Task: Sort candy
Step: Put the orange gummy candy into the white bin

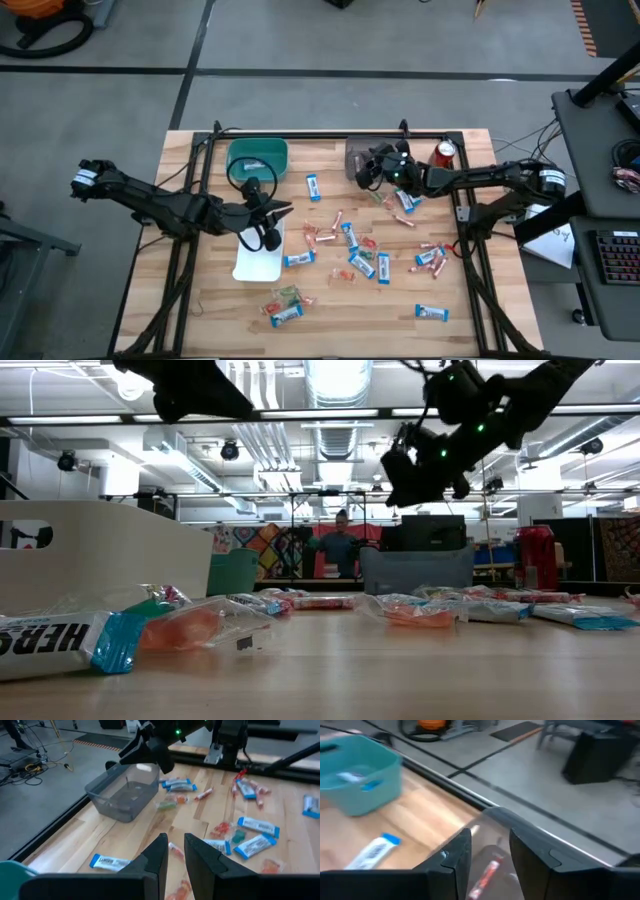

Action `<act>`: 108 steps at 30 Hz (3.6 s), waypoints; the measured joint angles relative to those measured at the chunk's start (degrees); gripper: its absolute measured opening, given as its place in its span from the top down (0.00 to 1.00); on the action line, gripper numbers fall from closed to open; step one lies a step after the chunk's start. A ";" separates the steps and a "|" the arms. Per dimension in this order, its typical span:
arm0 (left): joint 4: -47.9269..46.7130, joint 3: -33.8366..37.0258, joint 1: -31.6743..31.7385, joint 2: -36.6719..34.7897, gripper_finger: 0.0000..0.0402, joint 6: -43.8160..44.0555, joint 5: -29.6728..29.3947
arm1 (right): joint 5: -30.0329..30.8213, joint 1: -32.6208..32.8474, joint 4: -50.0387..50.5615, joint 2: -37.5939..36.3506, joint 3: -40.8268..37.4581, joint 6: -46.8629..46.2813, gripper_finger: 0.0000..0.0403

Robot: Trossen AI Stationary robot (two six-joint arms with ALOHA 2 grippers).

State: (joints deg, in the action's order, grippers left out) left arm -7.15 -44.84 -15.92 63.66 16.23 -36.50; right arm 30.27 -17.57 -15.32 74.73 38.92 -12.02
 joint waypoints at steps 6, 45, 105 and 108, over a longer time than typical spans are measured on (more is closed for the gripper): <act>1.24 0.00 0.00 0.00 0.88 0.33 1.19 | -16.65 1.17 8.70 -8.23 0.13 -1.58 0.68; -8.90 -15.89 8.45 35.73 0.60 -27.83 18.43 | -35.97 32.49 36.37 -17.63 0.13 -21.14 0.65; -8.43 -15.89 13.85 33.03 1.00 -28.68 26.05 | -31.61 32.71 36.09 -17.56 0.09 -20.32 0.65; -8.37 -15.89 13.82 33.02 1.00 -29.55 29.54 | -31.63 32.71 36.07 -17.56 0.06 -20.32 0.64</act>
State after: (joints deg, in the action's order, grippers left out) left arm -15.53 -60.73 -2.11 96.68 -13.32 -6.96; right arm -1.36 15.14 20.75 57.17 38.98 -32.34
